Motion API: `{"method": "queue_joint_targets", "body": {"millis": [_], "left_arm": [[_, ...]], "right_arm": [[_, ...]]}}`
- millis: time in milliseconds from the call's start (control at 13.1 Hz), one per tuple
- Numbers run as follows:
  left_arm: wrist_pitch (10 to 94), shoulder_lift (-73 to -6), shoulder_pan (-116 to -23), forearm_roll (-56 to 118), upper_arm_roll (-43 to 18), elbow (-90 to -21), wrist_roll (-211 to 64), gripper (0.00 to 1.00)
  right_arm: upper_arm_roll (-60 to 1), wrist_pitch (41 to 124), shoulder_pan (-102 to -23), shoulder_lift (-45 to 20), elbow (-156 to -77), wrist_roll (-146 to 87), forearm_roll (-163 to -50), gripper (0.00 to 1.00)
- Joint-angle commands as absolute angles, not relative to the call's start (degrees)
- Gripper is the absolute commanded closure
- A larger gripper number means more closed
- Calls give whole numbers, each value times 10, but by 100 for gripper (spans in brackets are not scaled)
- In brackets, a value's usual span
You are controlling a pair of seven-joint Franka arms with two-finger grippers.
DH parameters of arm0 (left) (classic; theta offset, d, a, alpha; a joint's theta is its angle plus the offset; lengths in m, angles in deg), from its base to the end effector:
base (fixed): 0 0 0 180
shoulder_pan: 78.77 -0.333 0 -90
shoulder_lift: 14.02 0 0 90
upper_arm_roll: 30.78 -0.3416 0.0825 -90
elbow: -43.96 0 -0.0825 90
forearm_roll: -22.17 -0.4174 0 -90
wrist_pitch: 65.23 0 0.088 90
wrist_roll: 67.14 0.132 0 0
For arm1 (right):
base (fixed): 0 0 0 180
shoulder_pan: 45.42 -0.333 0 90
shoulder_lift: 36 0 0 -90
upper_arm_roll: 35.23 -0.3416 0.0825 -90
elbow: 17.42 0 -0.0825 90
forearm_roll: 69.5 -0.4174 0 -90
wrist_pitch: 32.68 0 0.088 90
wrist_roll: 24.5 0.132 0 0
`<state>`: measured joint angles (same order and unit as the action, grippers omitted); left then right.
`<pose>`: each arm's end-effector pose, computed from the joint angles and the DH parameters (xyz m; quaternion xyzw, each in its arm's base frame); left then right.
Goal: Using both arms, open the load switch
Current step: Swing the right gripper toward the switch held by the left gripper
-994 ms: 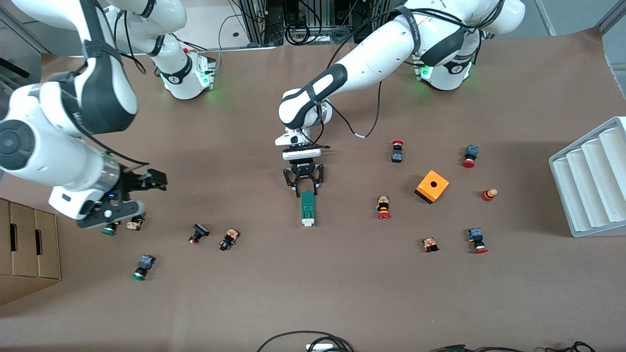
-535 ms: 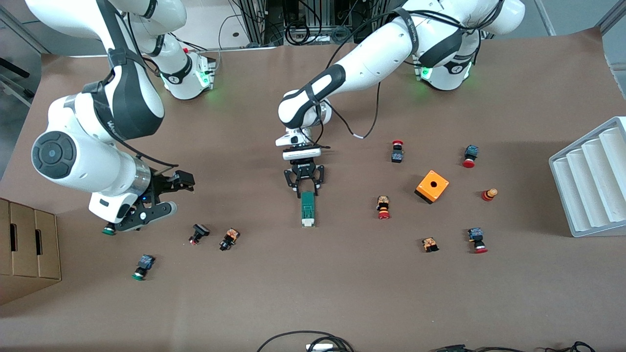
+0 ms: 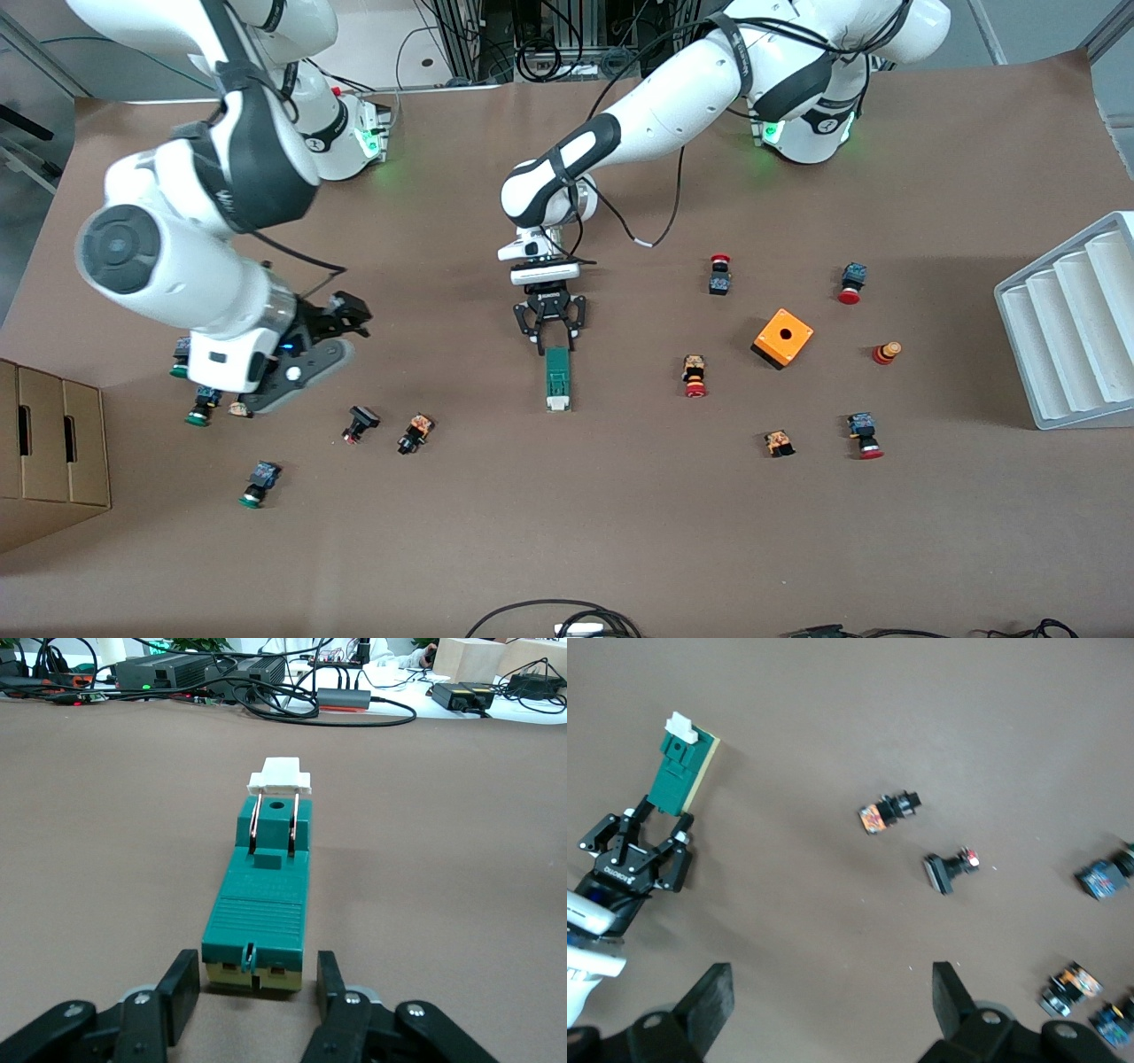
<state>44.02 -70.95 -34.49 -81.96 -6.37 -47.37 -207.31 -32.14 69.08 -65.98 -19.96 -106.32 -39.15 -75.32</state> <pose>0.3770 -0.6127 0.0583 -0.8492 -0.0668 -0.5234 0.0219 0.6431 0.2179 0.4746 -0.9627 -0.2658 0.0285 0.0412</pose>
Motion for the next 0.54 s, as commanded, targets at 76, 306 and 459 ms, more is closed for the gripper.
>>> {"method": "queue_joint_targets", "body": {"millis": [76, 306, 459], "left_arm": [[432, -722, -336, -829, -68, -462, -2087, 47], [432, -722, -337, -829, -68, -462, -2087, 60], [432, -722, -337, -829, -68, -462, -2087, 71]], "right_arm": [[-318, 718, -669, -150, -1050, -395, -745, 0], [-319, 780, -671, -123, -1050, -437, -732, 0], [-319, 789, -691, -111, -1050, -430, -732, 0]]}}
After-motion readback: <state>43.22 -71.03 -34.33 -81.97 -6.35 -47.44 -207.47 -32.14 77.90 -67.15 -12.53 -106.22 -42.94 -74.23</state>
